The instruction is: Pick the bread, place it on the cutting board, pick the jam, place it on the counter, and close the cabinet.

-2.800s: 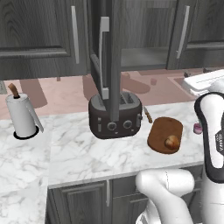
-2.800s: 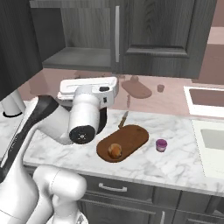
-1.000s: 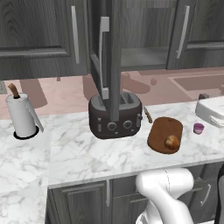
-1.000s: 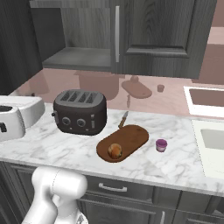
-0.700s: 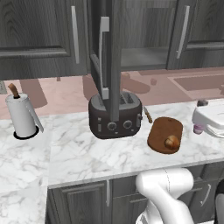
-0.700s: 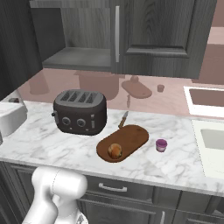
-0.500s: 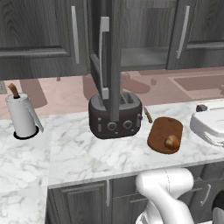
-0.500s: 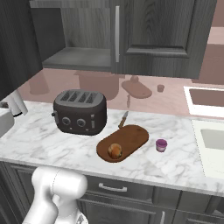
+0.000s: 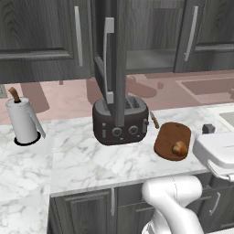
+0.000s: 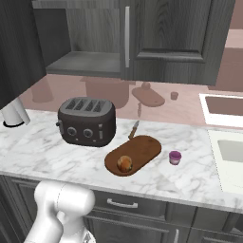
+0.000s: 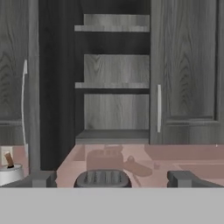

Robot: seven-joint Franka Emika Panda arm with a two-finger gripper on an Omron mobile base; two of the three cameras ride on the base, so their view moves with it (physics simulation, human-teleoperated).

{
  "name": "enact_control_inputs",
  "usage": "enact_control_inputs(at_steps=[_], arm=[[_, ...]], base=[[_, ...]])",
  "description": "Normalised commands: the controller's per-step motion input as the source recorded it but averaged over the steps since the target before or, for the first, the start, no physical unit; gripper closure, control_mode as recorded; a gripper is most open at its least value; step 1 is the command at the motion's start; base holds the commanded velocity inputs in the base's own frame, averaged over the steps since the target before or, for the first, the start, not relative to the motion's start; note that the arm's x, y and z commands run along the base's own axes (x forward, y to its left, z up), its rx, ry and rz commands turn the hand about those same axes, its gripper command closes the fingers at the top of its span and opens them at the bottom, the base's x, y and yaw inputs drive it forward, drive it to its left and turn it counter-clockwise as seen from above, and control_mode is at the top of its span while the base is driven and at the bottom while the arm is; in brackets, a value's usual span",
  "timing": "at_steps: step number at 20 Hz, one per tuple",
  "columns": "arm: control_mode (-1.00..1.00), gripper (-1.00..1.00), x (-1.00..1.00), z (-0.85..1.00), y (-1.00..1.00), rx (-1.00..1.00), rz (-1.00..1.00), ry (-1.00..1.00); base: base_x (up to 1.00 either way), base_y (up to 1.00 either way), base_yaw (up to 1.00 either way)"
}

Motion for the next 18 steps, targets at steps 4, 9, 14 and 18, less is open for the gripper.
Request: enact_control_inputs(at_steps=[4,9,14,18], arm=[[-1.00,-1.00,-0.19,0.00,0.11,0.00,0.00,0.00],[-1.00,-1.00,-0.14,0.00,0.19,0.00,0.00,0.00],[-1.00,-1.00,-0.19,0.00,0.19,0.00,0.00,0.00],[-1.00,-1.00,-0.21,0.00,0.19,0.00,0.00,0.00]], base=[[0.00,0.00,0.00],[0.00,0.00,0.00],[0.00,0.00,0.00],[0.00,0.00,0.00]])
